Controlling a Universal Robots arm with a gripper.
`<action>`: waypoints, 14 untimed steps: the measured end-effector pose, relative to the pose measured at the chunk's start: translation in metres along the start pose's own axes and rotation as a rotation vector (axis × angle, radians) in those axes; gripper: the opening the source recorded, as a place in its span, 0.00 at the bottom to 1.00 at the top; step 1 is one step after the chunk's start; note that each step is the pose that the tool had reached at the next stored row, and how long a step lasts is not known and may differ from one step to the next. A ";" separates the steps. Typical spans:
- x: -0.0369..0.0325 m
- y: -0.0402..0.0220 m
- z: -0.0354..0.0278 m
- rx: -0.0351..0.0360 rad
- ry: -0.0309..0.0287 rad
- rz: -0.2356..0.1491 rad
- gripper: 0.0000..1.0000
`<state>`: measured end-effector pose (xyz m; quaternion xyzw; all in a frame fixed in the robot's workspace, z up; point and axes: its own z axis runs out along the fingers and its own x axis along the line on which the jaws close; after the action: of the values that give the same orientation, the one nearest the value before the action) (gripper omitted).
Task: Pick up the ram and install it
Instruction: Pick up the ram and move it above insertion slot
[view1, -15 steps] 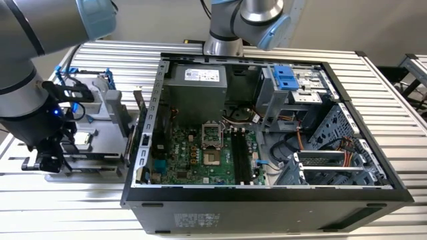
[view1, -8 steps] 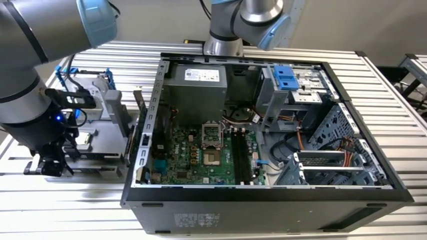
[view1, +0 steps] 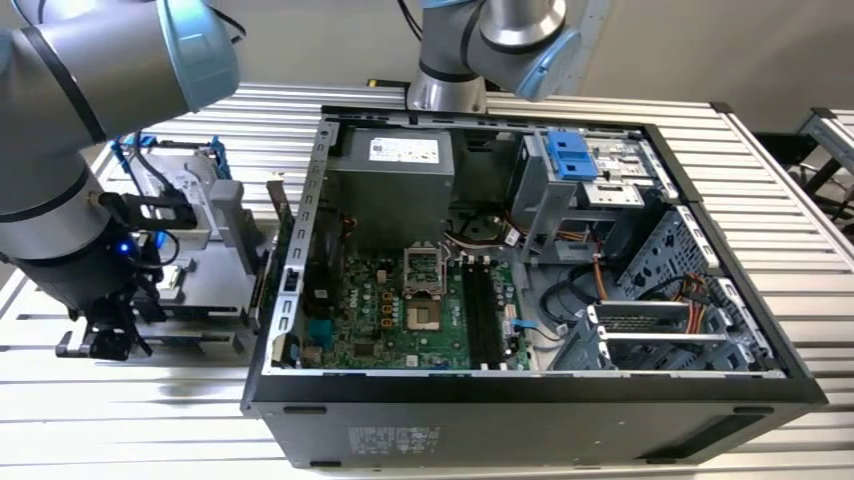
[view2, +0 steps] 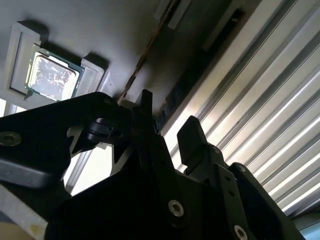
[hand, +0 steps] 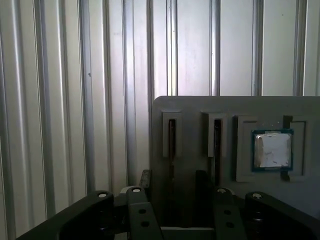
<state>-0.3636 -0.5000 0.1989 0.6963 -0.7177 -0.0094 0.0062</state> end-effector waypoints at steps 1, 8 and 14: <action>0.0000 -0.0001 0.0011 -0.0001 0.0000 0.001 1.00; 0.0001 -0.0003 0.0064 -0.0001 0.0000 0.001 1.00; 0.0000 -0.0003 0.0065 -0.0001 0.0001 0.001 1.00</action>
<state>-0.3634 -0.5000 0.1924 0.6960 -0.7180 -0.0093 0.0062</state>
